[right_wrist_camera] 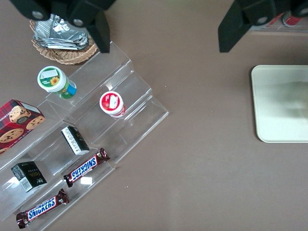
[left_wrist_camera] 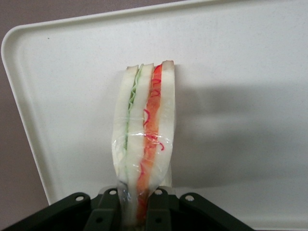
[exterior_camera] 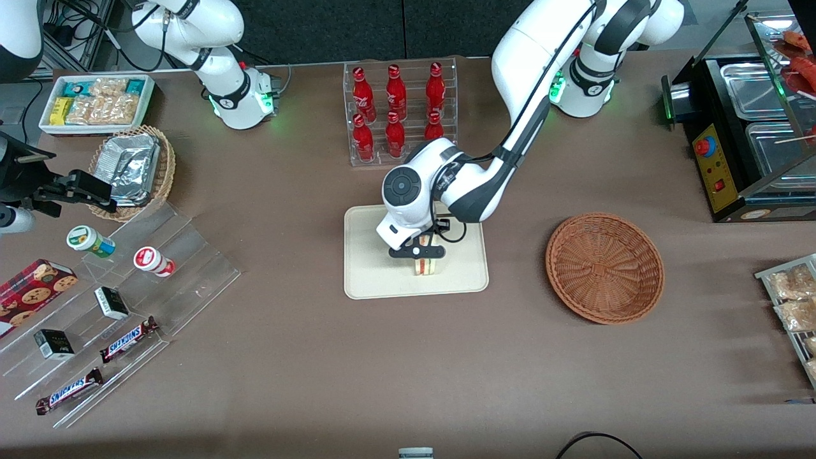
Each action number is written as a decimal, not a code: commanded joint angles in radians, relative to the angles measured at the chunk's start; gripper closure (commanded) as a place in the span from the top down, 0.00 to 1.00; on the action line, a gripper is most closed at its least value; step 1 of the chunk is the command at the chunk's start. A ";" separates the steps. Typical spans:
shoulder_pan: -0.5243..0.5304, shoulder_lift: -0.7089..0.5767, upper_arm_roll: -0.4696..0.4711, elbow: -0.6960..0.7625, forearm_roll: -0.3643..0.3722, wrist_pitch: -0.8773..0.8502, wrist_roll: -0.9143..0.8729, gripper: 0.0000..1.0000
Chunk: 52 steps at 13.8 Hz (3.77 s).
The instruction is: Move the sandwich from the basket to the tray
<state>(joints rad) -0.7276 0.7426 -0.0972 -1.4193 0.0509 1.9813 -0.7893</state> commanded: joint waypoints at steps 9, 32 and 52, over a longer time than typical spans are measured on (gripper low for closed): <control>-0.018 0.029 0.016 0.036 0.036 -0.021 -0.021 1.00; 0.266 -0.310 0.025 0.002 0.017 -0.309 0.013 1.00; 0.964 -0.752 -0.268 -0.131 -0.034 -0.820 0.631 1.00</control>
<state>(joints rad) 0.2207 0.0388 -0.3676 -1.4780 0.0102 1.1563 -0.1796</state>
